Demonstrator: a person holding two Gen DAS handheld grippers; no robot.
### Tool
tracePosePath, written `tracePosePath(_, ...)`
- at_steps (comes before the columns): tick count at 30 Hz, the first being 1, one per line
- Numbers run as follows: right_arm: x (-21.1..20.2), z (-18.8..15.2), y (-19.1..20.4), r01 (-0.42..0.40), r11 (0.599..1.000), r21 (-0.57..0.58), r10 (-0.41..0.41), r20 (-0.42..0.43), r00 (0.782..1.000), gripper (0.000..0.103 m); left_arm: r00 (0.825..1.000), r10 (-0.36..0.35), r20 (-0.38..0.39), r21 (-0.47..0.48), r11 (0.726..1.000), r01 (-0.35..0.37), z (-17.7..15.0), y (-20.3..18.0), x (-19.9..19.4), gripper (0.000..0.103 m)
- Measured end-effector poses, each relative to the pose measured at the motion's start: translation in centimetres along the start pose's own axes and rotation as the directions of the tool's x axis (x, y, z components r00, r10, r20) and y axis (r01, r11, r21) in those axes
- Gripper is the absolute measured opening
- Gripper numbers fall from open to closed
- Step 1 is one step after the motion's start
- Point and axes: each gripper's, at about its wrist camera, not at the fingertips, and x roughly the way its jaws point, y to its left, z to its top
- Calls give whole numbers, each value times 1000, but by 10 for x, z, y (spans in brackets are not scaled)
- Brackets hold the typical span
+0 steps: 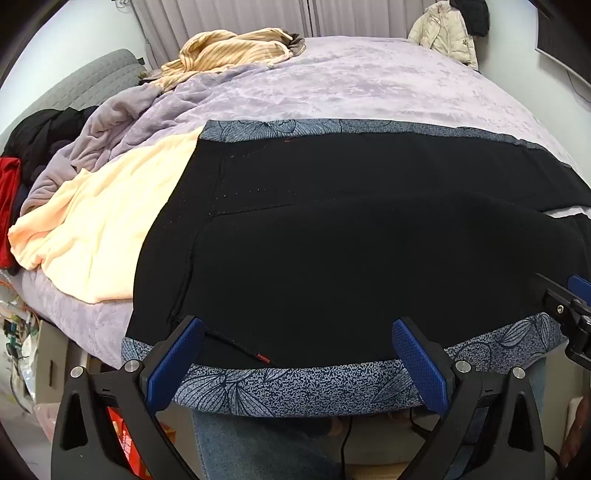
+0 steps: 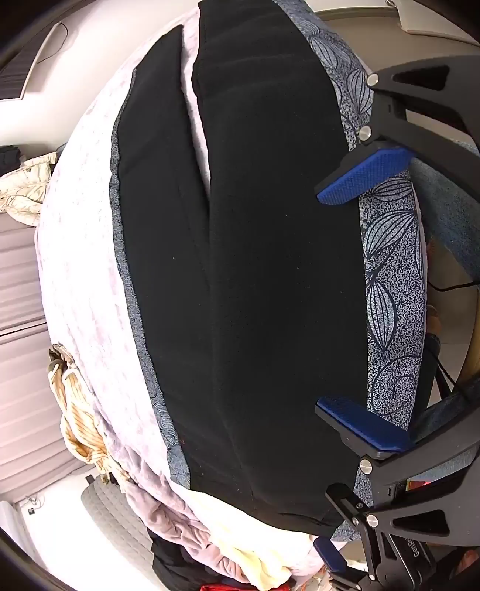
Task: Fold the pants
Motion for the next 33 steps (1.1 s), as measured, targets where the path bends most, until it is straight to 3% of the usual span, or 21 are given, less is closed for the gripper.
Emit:
tracePosePath(9, -3, -3, 7, 20, 1000, -12, -20, 2, 1000, 103, 995, -101, -18, -43, 994, 100, -8, 16, 12, 102)
tracePosePath(33, 17, -4, 13, 30, 999, -28, -31, -38, 999, 103, 995, -94, -38, -63, 994, 92, -11, 9, 17, 102)
